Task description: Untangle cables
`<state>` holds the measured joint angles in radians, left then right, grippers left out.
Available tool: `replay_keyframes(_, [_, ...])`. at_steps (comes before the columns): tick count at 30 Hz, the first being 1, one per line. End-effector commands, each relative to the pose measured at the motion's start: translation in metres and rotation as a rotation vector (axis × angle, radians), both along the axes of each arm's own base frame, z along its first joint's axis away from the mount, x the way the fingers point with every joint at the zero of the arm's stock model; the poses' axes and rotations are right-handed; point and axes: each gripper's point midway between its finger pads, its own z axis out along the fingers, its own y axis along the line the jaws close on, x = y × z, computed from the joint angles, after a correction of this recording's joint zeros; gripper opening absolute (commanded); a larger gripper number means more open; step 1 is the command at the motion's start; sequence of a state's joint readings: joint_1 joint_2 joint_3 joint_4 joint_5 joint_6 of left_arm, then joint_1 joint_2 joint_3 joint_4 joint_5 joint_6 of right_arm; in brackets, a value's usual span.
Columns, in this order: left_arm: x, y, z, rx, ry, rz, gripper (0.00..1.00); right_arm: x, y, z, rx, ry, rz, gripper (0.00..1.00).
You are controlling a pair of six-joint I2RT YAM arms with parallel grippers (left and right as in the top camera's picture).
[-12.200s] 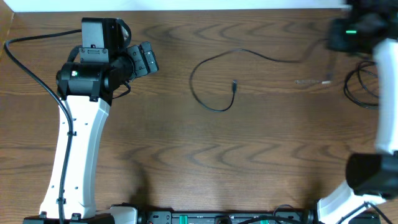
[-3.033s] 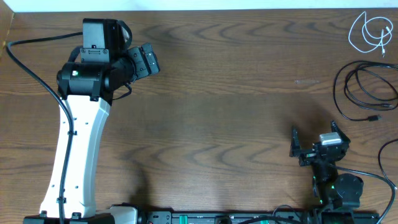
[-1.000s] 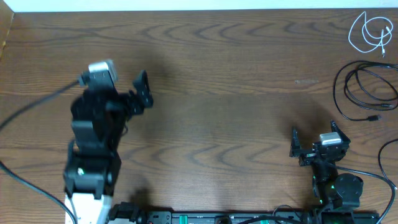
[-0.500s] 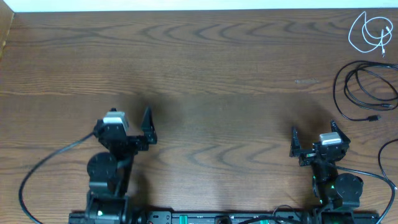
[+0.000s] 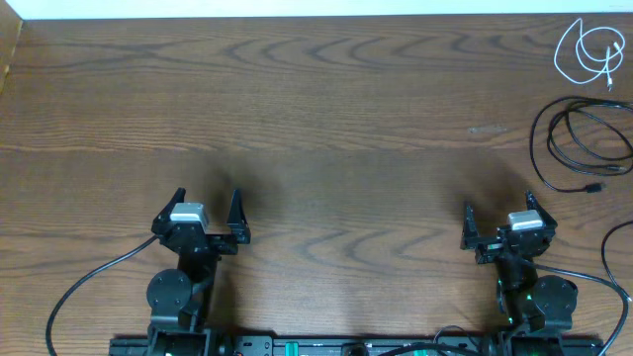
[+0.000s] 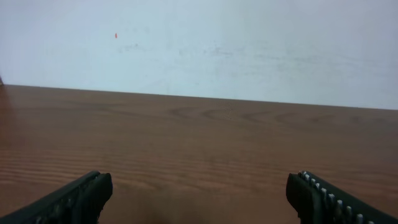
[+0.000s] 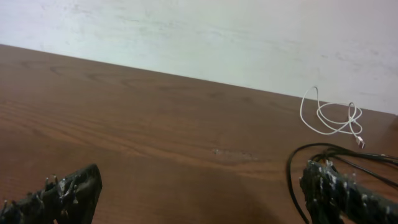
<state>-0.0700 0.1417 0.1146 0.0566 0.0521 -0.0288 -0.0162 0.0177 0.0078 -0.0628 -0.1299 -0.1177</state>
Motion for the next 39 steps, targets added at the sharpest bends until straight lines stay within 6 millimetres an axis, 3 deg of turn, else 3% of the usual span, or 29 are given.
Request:
replay_keyframes(1, [-0.002, 0.003, 0.001, 0.013, -0.026, 0.013, 0.96, 0.0, 0.0, -0.001, -0.011, 0.002, -0.003, 0.99])
replay_keyframes(10, [-0.005, 0.003, -0.011, 0.01, -0.061, 0.013, 0.96, 0.0, 0.0, -0.001, -0.011, 0.002, -0.003, 0.99])
replay_keyframes(16, [-0.004, 0.003, -0.03, 0.016, 0.001, 0.014, 0.96, 0.0, 0.0, -0.001, -0.011, 0.002, -0.003, 0.99])
replay_keyframes(20, [-0.007, 0.003, -0.055, 0.025, 0.101, 0.012, 0.96, 0.0, 0.0, -0.001, -0.011, 0.002, -0.003, 0.99])
replay_keyframes(39, [-0.007, 0.003, -0.054, 0.026, 0.098, 0.011, 0.96, 0.0, 0.0, -0.001, -0.011, 0.002, -0.003, 0.99])
